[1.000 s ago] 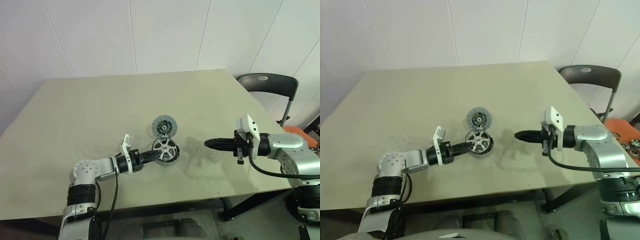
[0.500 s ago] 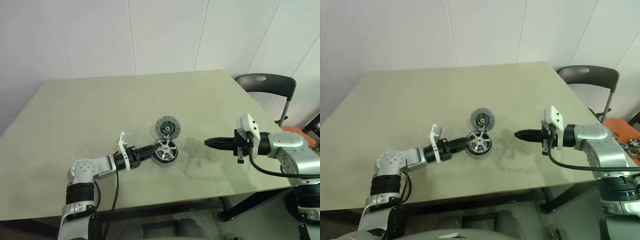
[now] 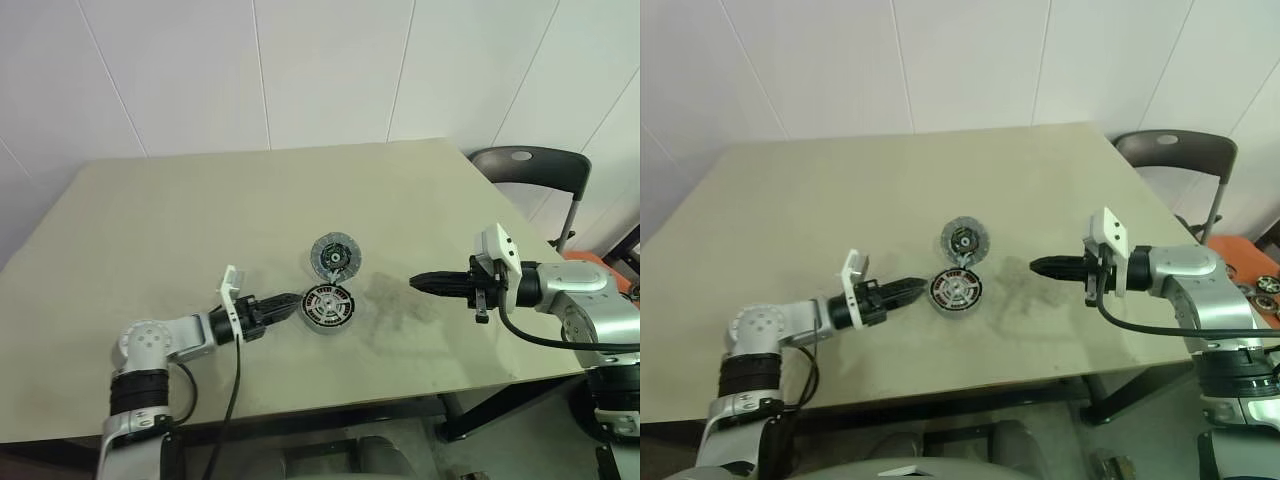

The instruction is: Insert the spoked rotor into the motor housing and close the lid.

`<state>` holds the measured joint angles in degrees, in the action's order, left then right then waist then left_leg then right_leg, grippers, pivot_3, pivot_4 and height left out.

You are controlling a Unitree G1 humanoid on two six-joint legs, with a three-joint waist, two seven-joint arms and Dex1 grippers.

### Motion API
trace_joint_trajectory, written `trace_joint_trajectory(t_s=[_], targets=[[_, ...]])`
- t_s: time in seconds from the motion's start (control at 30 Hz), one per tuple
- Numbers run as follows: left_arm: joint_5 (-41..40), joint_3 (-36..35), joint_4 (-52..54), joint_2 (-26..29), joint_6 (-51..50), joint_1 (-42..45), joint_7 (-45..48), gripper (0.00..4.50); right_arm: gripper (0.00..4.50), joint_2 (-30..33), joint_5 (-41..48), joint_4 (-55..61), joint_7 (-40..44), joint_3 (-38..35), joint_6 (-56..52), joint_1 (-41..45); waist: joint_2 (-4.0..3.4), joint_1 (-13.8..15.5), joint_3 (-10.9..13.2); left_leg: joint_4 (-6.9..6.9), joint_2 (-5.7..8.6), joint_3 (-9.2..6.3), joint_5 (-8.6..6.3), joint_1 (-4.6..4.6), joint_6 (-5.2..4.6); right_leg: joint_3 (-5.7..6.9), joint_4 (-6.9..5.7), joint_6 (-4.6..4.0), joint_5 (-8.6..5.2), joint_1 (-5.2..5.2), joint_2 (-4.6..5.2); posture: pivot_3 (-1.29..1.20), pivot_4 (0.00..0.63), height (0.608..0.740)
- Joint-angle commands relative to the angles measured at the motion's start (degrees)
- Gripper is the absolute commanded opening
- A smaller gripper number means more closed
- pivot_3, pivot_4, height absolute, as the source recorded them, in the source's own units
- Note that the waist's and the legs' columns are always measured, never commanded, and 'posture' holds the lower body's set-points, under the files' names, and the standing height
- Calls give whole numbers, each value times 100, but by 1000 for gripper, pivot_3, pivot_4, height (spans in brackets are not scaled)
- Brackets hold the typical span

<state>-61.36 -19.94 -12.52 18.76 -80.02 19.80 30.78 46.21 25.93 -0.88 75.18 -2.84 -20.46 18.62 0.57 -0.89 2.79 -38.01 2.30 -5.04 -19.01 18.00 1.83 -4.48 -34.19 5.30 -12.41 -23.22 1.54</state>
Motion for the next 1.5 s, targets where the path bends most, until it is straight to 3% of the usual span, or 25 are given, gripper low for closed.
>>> trace_joint_trajectory(t_s=[0.03, 0.3, 0.5, 0.63, 1.0, 1.23, 1.5], targets=[[-81, -157, 107, 470, 86, 39, 520, 2062, 0, 36, 9, -23, 36, -38, 79, 193, 0, 1, 0, 0, 0, 0, 0, 1, 0, 0, 0, 0, 0, 0, 0, 0, 0, 740], [-4, -366, 116, 756, 605, 341, 775, 2062, 0, -153, 69, -258, 6, -65, 118, 487, 1, 17, 0, -1, -1, -1, 0, 4, 0, 1, 2, -9, 5, -1, 5, 0, 0, 740], [805, 797, 1730, 1355, 1911, -479, 2102, 2062, 0, -203, 192, -466, 155, -110, 75, 975, -2, -16, 2, 5, -3, 5, 0, 19, 1, -5, 2, -23, 15, -22, 6, 0, 0, 740], [1421, 1263, 2140, 1637, 3146, -940, 3017, 2062, 0, -164, 207, -365, 240, -18, -136, 941, -5, 26, 4, 11, -5, 3, -1, 22, 0, -1, 8, -25, 13, -24, 4, 0, 0, 740], [3022, 2022, 1079, 2287, 5864, -1272, 4980, 2062, 0, -330, 88, -863, 348, 85, 51, 1318, -12, -9, 7, 2, -9, 13, -3, 22, -5, -2, 5, -14, 6, -22, -5, 0, 0, 740], [3123, 1991, 626, 2106, 6326, -1018, 5173, 2062, 0, -384, 171, -1027, 458, 48, 66, 1526, -11, 10, 7, -1, -15, 12, -5, 24, -11, -3, 6, -22, 13, -23, 5, 0, 0, 740], [2634, 1833, 1088, 1970, 5695, -1100, 4958, 2062, 0, -351, 99, -1230, 366, 50, -33, 1852, -12, 6, 7, -1, -19, 9, -7, 24, -13, -2, 2, -20, 15, -25, 4, 0, 0, 740]])
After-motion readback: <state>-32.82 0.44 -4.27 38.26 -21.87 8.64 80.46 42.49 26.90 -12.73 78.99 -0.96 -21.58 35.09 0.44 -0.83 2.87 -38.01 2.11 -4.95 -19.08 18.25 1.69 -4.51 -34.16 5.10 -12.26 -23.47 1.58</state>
